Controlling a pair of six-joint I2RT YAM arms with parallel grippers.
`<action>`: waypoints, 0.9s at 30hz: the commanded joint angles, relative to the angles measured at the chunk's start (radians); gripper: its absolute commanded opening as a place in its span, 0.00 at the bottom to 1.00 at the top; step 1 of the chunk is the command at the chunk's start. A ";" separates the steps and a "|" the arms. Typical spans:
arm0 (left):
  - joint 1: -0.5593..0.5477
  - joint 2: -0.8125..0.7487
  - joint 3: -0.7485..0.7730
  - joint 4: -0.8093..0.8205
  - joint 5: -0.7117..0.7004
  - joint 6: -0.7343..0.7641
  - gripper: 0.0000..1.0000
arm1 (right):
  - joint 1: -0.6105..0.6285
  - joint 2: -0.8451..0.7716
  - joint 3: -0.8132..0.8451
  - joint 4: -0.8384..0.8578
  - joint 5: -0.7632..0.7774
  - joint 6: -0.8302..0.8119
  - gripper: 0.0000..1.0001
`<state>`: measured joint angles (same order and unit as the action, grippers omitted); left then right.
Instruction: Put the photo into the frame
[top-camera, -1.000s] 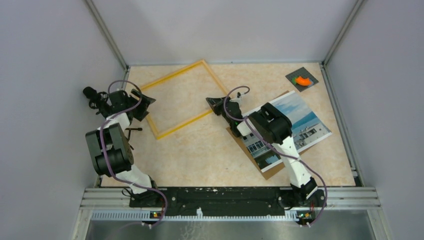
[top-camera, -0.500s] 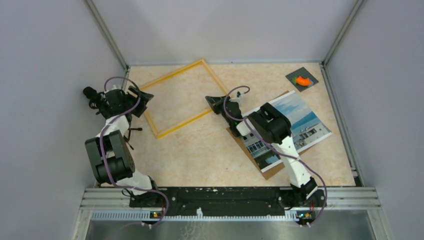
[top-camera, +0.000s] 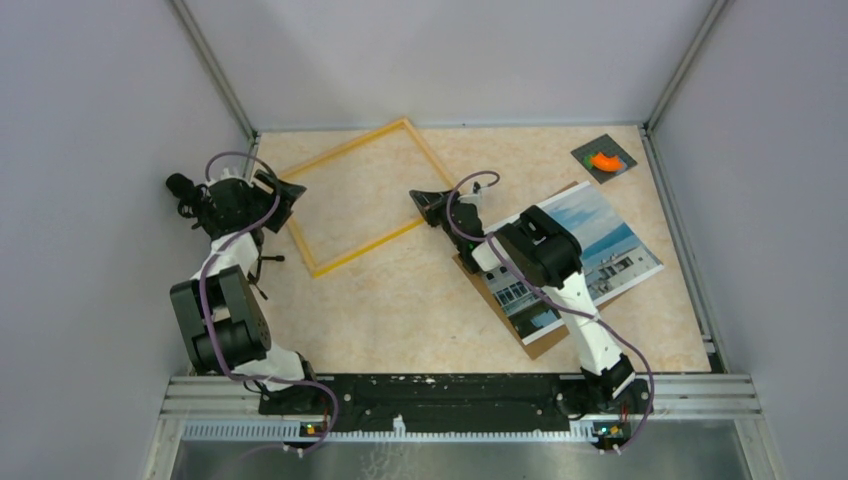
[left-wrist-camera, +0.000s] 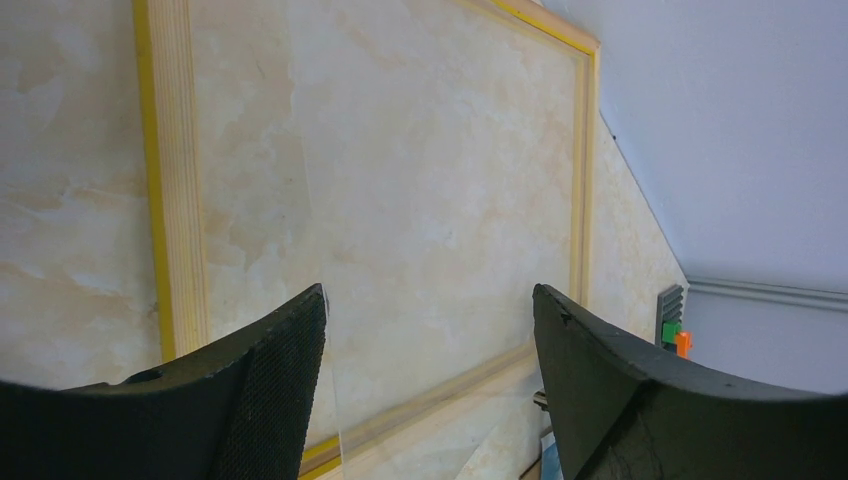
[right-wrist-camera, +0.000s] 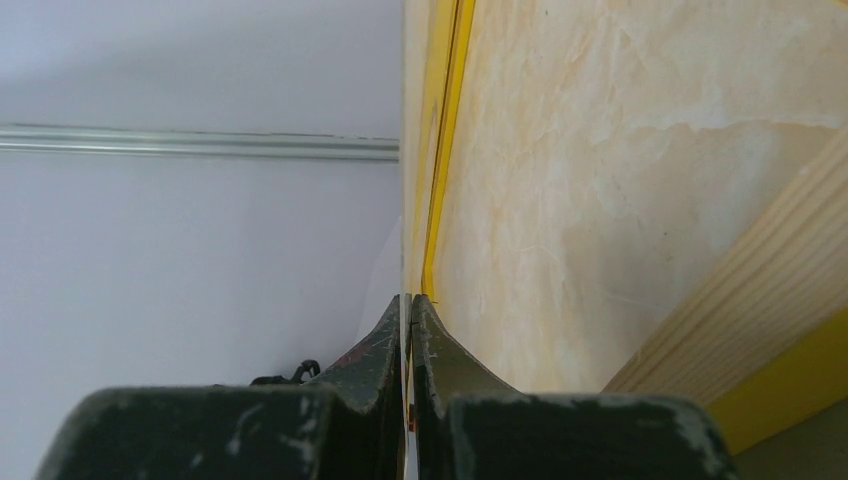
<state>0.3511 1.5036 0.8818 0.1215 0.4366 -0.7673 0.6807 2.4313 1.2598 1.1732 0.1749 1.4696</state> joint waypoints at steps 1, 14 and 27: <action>0.005 0.022 0.015 0.050 0.000 -0.013 0.79 | 0.023 0.017 0.061 0.020 0.013 0.002 0.00; 0.007 0.076 0.049 0.035 -0.010 -0.018 0.79 | 0.048 0.023 0.088 -0.035 0.072 -0.017 0.00; 0.005 0.130 0.127 -0.100 -0.072 0.004 0.89 | 0.070 0.062 0.128 -0.043 0.155 -0.015 0.00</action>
<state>0.3603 1.6329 0.9298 0.0879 0.3893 -0.7784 0.7208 2.4641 1.3312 1.1164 0.2729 1.4578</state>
